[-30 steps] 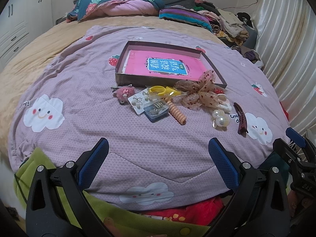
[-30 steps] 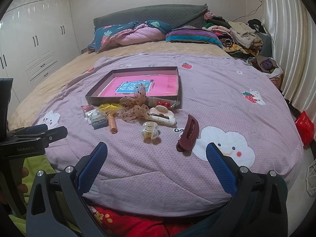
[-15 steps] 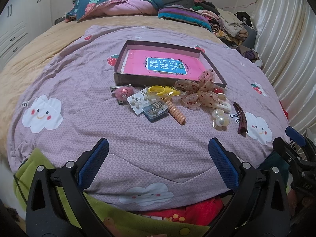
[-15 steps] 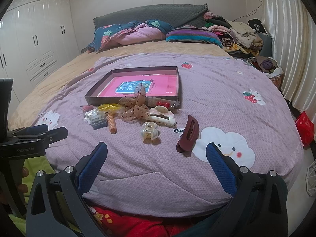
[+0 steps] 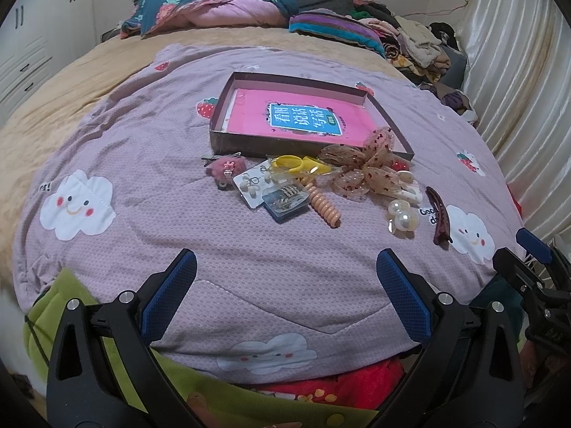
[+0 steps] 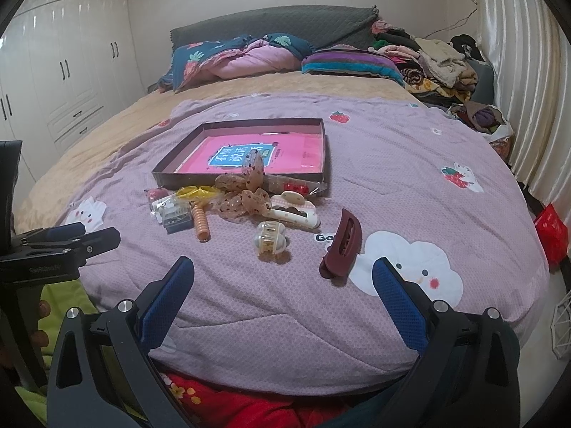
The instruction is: Organize jewelry
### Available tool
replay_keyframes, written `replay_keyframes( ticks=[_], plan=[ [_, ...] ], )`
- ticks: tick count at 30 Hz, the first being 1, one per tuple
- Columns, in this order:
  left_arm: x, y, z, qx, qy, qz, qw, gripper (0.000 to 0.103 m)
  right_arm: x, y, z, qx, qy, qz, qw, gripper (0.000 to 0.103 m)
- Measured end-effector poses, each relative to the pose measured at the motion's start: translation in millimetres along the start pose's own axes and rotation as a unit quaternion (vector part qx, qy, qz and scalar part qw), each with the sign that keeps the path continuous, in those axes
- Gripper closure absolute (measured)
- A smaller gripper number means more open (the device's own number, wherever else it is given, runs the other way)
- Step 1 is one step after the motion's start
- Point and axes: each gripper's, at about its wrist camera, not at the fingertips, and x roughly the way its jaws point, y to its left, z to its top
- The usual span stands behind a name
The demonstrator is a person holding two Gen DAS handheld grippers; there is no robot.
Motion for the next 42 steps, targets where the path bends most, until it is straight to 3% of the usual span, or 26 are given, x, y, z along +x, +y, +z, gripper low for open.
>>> replay_keyframes(
  ticks=[26,31,42],
  plan=[
    [27,68,26,-0.066,0.0,0.032,0.9973,0.009,49,-9,36,-0.013,0.012,0.015,1.0,0.004],
    [40,68,38,-0.065,0.007,0.022,0.9976,0.009,56,-21,40,-0.003,0.011,0.004,1.0,0.004],
    [81,57,50,-0.062,0.043,-0.039,0.9964,0.009,72,-55,37,0.031,0.026,-0.022,0.999,0.004]
  ],
)
